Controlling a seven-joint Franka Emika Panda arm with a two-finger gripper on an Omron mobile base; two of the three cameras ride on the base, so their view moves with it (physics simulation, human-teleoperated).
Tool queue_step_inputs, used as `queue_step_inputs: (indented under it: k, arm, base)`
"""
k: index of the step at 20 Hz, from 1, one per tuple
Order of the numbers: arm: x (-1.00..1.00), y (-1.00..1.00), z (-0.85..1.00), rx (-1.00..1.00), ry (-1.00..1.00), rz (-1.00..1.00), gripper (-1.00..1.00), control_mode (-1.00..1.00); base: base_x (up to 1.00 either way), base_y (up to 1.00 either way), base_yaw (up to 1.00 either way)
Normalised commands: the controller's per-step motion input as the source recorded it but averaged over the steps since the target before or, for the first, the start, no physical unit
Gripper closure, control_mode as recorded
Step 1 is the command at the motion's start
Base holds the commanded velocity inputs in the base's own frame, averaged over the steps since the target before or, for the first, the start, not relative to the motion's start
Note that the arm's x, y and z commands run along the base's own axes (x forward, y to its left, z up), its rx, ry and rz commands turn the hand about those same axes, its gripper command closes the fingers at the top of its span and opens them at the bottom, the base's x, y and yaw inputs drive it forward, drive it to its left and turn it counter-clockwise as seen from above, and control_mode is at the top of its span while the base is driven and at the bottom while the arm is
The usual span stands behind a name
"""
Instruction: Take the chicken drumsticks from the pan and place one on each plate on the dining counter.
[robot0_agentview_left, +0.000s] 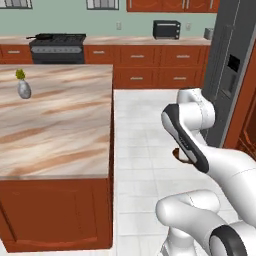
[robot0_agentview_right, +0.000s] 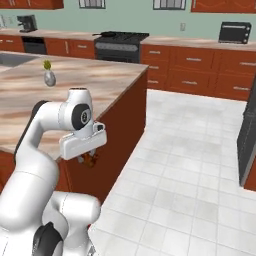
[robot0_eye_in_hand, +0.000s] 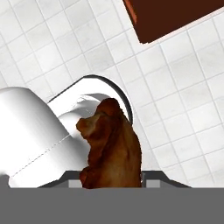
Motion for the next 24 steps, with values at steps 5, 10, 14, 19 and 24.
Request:
queue_step_inputs:
  k: [5,10,14,19,24]
  arm:
    - [0.00,0.00,0.00,0.00,0.00,0.00,1.00,1.00]
    - [0.00,0.00,0.00,0.00,0.00,0.00,1.00,1.00]
    - [0.00,0.00,0.00,0.00,0.00,0.00,1.00,1.00]
    - [0.00,0.00,0.00,0.00,0.00,0.00,1.00,1.00]
    - [0.00,0.00,0.00,0.00,0.00,0.00,1.00,1.00]
  base:
    - [0.00,1.00,0.00]
    - [-0.23,1.00,0.00]
    - [-0.51,1.00,0.02]
    - [-0.43,0.96,0.03]
    - [-0.13,0.92,0.01]
